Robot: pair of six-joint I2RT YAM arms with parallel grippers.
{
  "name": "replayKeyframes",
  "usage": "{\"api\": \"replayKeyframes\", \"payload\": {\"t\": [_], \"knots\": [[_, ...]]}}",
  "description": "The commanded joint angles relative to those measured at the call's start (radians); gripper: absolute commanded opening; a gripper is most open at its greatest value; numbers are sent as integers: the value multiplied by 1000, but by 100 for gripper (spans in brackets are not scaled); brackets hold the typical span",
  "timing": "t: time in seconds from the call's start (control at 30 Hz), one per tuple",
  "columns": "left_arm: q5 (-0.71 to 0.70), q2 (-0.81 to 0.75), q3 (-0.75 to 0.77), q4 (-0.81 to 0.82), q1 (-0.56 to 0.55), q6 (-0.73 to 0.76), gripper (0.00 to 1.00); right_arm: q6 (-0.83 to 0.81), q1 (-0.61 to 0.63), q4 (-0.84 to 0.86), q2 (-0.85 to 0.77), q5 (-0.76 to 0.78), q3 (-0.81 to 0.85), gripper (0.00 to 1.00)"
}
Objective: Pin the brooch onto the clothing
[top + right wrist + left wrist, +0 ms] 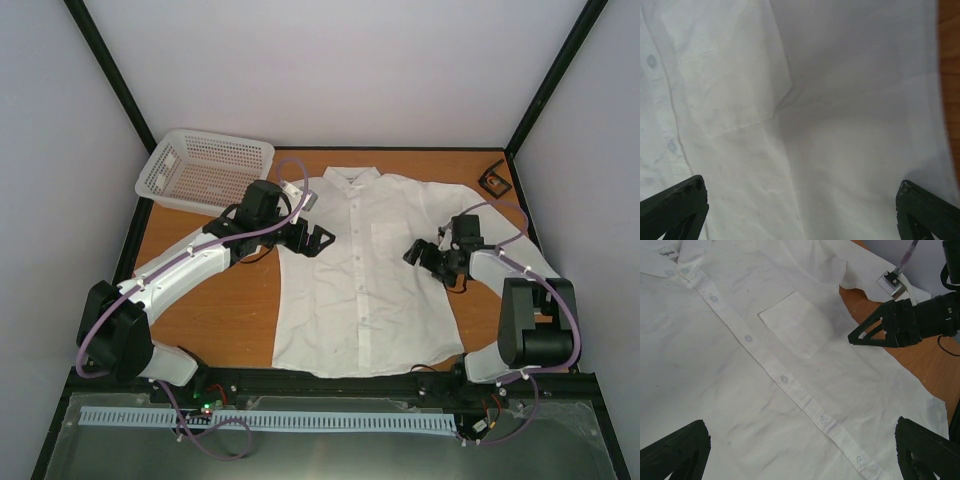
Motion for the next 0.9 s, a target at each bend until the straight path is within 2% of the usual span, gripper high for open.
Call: {"api": "replayKeyframes", "payload": {"t": [0.0,0.13,0.27,0.33,0.5,0.6,0.67,0.73,0.87], "knots": [[18,-9,13,23,8,10,100,-25,1,-121,-39,175,106,100],[23,-11,7,29,8,9,100,-95,-43,-143,4,432,352,100],[1,-20,6,27,8,14,100,-210,-123,17,81,607,445,100],[-2,-24,6,26,8,14,100,-267,-174,66,150,629,484,100],[-1,-25,4,28,8,14,100,-303,-263,-22,388,649,694,100],[-2,-21,2,29,8,16,100,-299,-292,-80,503,661,811,89],[-6,-16,1,28,8,16,100,-299,-303,-99,562,656,872,85],[-9,-10,2,28,8,16,100,-298,-312,-128,620,648,939,73],[-10,2,1,27,8,16,100,-275,-326,-154,705,600,1018,57]]}}
